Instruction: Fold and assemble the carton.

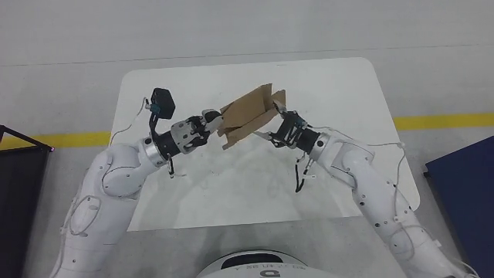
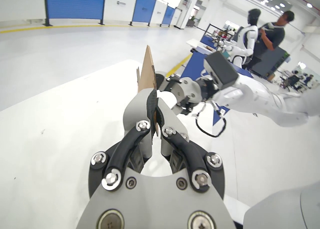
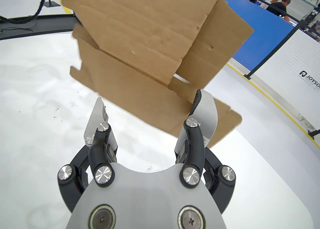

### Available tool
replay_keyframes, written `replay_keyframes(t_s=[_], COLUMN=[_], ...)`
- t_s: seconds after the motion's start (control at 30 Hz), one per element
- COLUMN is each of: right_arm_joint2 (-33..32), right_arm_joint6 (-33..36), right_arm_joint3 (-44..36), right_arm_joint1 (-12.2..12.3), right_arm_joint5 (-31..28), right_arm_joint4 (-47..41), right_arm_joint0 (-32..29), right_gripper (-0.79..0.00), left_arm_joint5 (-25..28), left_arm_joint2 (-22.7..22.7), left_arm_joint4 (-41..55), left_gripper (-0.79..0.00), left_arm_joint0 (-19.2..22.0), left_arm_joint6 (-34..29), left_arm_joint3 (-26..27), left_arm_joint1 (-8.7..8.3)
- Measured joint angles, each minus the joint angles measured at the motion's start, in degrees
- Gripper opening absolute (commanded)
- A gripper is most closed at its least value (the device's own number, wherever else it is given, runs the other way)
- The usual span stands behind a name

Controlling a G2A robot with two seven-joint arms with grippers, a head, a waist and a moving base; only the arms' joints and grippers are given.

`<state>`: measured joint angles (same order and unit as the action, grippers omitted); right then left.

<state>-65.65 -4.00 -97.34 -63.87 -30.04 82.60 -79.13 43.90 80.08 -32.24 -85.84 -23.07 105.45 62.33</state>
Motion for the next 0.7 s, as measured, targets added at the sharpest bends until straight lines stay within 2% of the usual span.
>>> replay_keyframes(t_s=[0.1, 0.2, 0.27, 0.33, 0.43, 0.63, 0.7], right_arm_joint2=[-0.47, -0.64, -0.78, -0.69, -0.34, 0.04, -0.42], right_arm_joint6=[-1.52, -4.57, -5.94, -6.62, -7.96, -9.07, -8.14], right_arm_joint3=[0.63, 0.88, 1.31, 1.54, 2.03, 3.57, 4.52], right_arm_joint1=[0.17, 0.59, 0.83, 0.94, 1.02, 1.16, 1.14], right_arm_joint5=[-2.16, -6.97, -8.93, -9.71, -10.84, -12.21, -11.25], right_arm_joint4=[0.10, 2.46, 4.10, 5.08, 5.58, 6.38, 5.13], right_arm_joint0=[0.54, 1.02, 1.18, 1.26, 1.53, 2.18, 2.26], right_gripper=[-0.163, -0.185, -0.262, -0.305, -0.428, -0.400, -0.314], left_arm_joint5=[3.11, 4.70, 4.99, 5.00, 4.72, 4.19, 4.11], left_arm_joint2=[0.50, 0.90, 1.04, 1.14, 1.26, 1.39, 1.50], left_arm_joint4=[-0.63, -1.61, -2.19, -2.47, -2.64, -3.30, -3.62], left_gripper=[-0.785, -0.785, -0.785, -0.785, -0.785, -0.785, -0.785], left_arm_joint0=[-0.21, -0.26, -0.26, -0.25, -0.03, 0.35, 0.42], left_arm_joint6=[-0.33, -0.61, -0.55, -0.34, -0.01, 0.47, 0.80], left_arm_joint3=[0.60, 0.78, 0.86, 0.85, 0.61, 0.18, 0.03], left_arm_joint1=[-0.29, -0.53, -0.64, -0.72, -0.83, -1.03, -1.10])
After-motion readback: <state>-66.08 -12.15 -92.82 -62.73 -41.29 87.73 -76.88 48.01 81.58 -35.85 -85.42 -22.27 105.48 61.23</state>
